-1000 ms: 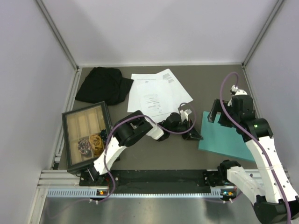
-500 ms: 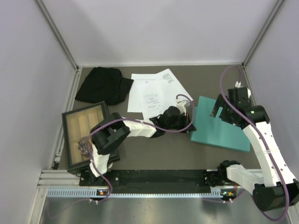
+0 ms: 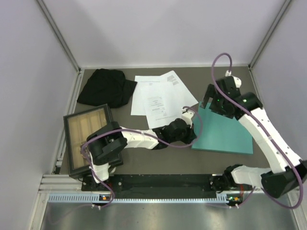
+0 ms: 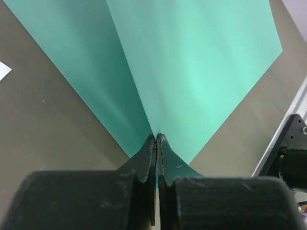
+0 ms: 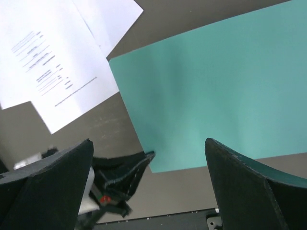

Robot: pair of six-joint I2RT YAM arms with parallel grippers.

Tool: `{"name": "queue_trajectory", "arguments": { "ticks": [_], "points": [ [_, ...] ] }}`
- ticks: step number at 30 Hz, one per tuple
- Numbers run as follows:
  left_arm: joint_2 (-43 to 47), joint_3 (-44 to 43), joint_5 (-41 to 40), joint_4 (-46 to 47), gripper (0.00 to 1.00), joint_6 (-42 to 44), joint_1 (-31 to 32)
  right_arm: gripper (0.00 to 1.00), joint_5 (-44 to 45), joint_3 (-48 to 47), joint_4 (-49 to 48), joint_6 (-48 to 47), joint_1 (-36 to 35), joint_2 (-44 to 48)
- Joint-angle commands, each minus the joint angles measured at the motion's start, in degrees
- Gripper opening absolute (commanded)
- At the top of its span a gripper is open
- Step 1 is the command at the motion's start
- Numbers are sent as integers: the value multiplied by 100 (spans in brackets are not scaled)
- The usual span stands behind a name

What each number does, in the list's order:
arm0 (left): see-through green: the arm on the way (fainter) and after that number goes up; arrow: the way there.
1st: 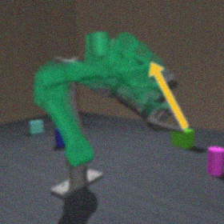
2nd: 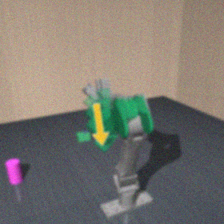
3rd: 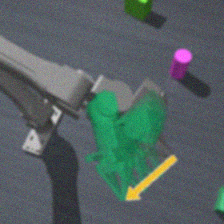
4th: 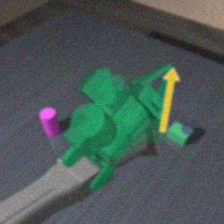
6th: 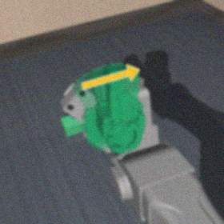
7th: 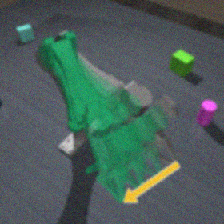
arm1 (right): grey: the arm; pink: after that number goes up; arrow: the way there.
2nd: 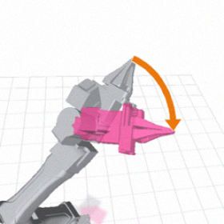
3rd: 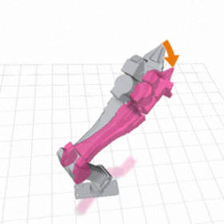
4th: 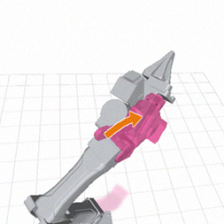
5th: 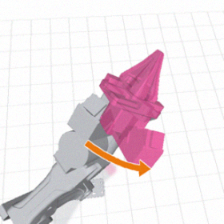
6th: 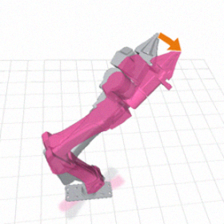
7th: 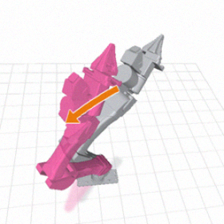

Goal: Put the files into the folder

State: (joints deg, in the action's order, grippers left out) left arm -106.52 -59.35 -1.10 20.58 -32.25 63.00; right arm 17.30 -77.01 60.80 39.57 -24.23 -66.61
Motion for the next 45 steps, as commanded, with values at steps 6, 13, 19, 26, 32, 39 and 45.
{"name": "queue_trajectory", "arguments": {
  "ticks": [6,13,19,26,32,39,45],
  "points": [
    [623,205,-777,-10,0,799,388,93,406,-472,-41,235,-258,-967],
    [597,152,-1015,-177,0,1010,546,86,511,-402,-33,288,-425,-1231],
    [624,-41,-1348,-458,0,1194,713,82,634,-165,12,297,-521,-1311],
    [632,-103,-1480,-599,0,1212,836,75,608,318,-428,218,-565,-1433],
    [799,-103,-1524,-686,0,1116,907,18,986,274,-454,227,-855,-1566],
    [1562,-33,-1499,-1609,38,466,907,0,1100,749,-1113,-432,-943,-1057],
    [3144,766,-1410,-1785,63,-263,758,0,618,1416,-1649,-1074,-943,75]
  ]
}}
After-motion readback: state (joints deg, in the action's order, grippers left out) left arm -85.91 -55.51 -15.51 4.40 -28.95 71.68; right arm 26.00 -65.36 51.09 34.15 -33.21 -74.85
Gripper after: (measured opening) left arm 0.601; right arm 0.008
